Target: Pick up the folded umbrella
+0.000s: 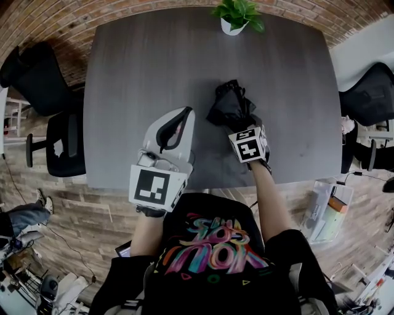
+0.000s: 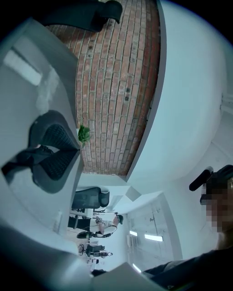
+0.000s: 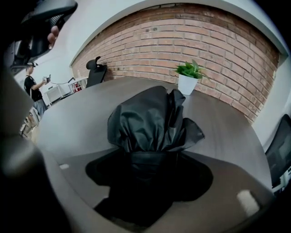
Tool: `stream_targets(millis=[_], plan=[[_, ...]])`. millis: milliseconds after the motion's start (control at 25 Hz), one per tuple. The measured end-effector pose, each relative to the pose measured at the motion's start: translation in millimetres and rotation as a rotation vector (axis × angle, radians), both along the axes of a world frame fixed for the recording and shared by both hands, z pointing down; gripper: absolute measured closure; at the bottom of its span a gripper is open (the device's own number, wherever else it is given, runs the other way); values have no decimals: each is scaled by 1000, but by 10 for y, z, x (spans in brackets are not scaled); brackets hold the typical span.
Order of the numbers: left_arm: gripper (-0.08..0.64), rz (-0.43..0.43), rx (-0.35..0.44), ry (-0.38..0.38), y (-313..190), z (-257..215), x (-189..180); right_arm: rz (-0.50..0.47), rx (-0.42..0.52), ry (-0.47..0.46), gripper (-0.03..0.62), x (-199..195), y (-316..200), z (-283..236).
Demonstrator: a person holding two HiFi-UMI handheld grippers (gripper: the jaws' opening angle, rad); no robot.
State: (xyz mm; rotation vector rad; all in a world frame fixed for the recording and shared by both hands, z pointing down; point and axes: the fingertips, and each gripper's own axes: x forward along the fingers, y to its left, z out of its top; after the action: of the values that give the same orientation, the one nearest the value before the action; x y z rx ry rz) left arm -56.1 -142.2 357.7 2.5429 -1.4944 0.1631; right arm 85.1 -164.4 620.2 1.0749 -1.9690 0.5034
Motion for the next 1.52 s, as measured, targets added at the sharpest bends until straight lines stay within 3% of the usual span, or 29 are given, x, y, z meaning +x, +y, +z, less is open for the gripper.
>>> stream_targets(millis=[280, 760, 1000, 1280, 1520], plan=[[560, -19, 9, -2, -25, -14, -121, 69, 15, 14, 313, 9, -20, 0], [560, -22, 20, -2, -11, -40, -145, 108, 38, 7, 343, 36, -34, -29], [560, -18, 31, -4, 14, -84, -157, 110, 45, -41, 345, 101, 60, -64], [560, 11, 40, -4, 45, -126, -64, 177, 80, -149, 347, 199, 185, -251], [560, 45, 60, -4, 48, -192, 85, 200, 163, -215, 347, 270, 204, -643]])
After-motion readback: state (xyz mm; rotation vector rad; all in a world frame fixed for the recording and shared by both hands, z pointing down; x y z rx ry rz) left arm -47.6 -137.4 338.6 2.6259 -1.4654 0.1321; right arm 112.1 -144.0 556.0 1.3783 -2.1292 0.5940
